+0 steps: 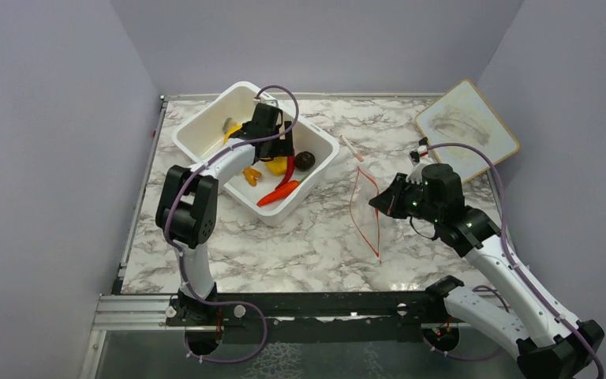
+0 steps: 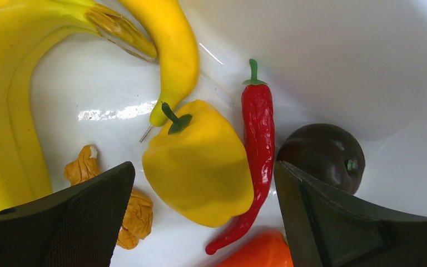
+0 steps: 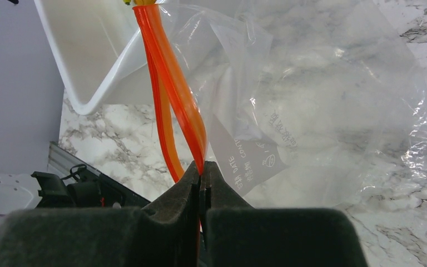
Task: Place the food in the zip-top bag and seal the zipper
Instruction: Pick up the fake vegetable from the bin.
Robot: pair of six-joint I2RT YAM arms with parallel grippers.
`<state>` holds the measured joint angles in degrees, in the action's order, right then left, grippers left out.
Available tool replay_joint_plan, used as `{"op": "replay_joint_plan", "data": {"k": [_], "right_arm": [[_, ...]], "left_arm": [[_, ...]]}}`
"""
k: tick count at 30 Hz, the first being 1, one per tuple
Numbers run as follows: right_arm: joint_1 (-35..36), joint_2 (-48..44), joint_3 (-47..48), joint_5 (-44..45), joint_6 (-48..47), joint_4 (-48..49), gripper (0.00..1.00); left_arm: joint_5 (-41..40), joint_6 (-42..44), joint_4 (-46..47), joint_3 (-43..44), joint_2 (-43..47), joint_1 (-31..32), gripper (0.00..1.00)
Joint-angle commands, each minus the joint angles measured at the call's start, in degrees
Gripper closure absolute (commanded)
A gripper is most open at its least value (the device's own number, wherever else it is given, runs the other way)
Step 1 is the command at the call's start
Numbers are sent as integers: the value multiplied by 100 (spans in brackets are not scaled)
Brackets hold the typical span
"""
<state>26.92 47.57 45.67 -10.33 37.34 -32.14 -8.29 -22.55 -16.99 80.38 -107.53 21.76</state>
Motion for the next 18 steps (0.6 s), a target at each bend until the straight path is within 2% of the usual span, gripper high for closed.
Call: {"op": "replay_joint_plan", "data": {"k": [1,10,14,15,16,18], "right_arm": [[-11,-117,-29,-116,88,103,99],[-11,-100,-77,-259,118,129,99],[-12,-103,-106,-287,150,127,99],[-11,-106,-104,-274,146,110,99],[-13,-134,-126,-259,142,82,99],[-11,-163,-149,-270,129,97,99]], "left_arm": [[-53,67,351,215,-209,-135,1],[109,35,297,357,-646,-172,1],[174,-25,274,373,-736,-172,4],[186,-30,272,367,-737,-172,6],[270,-12,250,380,-719,-172,16],[335,12,232,391,-694,-176,24]]}}
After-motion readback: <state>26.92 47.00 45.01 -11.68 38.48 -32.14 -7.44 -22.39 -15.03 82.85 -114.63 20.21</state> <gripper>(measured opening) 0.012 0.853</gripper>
